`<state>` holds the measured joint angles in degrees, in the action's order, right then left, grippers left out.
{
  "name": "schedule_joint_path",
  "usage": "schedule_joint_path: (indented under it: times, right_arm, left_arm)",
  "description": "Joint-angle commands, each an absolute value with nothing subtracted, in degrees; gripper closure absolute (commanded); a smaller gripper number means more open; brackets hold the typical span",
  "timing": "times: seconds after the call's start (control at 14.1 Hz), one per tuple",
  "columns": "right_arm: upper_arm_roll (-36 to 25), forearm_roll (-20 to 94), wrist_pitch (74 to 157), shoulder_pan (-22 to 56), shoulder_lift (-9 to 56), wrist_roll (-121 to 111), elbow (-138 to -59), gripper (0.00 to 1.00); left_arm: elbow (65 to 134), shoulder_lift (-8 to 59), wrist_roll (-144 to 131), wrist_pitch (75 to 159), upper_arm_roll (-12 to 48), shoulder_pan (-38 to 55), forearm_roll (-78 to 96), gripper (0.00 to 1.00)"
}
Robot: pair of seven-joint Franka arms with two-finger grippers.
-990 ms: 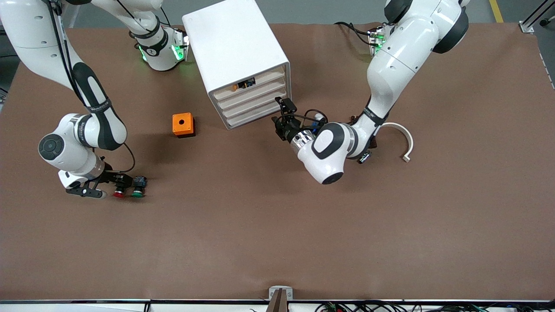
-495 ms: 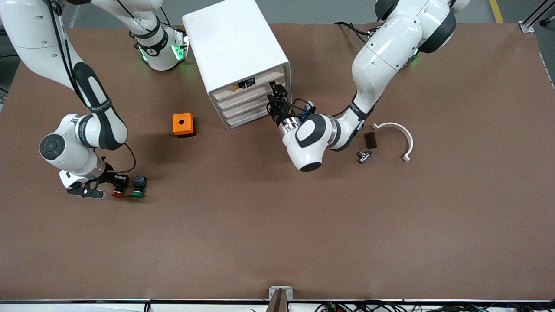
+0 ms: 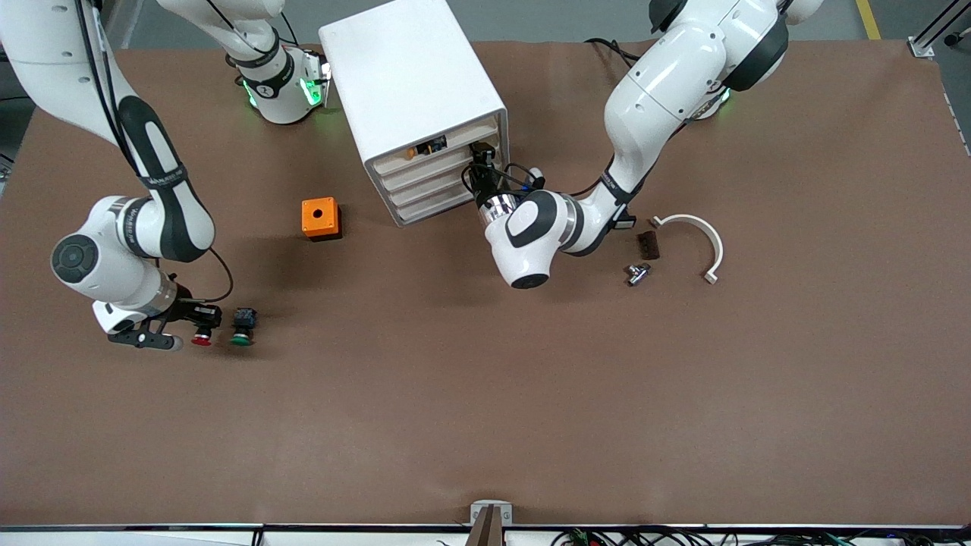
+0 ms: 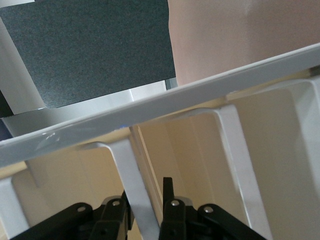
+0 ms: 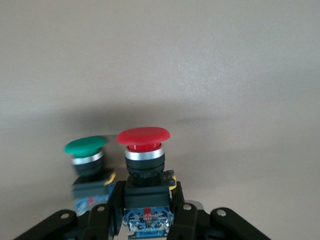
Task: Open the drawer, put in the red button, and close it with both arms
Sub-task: 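Pull the drawer open with the left gripper while the right gripper lifts the button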
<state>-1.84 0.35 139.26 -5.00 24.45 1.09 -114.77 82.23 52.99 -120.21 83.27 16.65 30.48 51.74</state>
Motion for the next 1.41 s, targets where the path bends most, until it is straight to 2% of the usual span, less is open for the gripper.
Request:
schedule_joint_path:
  times: [0.0,0.21,0.42,0.78,1.13,1.27,1.34]
  right_arm:
    - [-0.8,5.2,129.8,-5.5,19.7,0.5,-112.5,1.00]
    - [-0.8,8.1,116.5,-4.1,17.7,4.2,-106.0,1.00]
    - [-0.8,8.1,108.6,-0.8,15.1,13.3,-102.0,1.00]
    - [-0.8,8.1,105.3,7.8,9.6,33.4,-101.4,1.00]
    - [-0.9,7.3,105.3,17.8,6.2,54.4,-101.6,1.00]
    - [-0.9,7.2,105.4,21.9,5.6,63.5,-101.6,1.00]
    - [-0.9,7.1,105.7,24.1,5.5,67.9,-101.6,1.00]
  left_arm:
    - [81.7,53.5,-121.3,82.6,16.6,30.4,53.5,0.82]
    - [81.6,53.6,-121.1,82.7,16.3,29.4,53.8,0.83]
    - [81.4,53.9,-120.7,83.4,15.6,26.5,56.4,0.83]
    - [81.4,54.2,-120.4,86.4,15.0,20.8,57.0,0.86]
    - [81.3,54.2,-120.4,88.0,15.0,17.2,57.9,0.85]
    - [81.2,54.3,-120.3,88.1,15.0,16.4,58.1,0.82]
    - [81.2,54.3,-120.3,88.1,15.0,16.3,58.2,0.77]
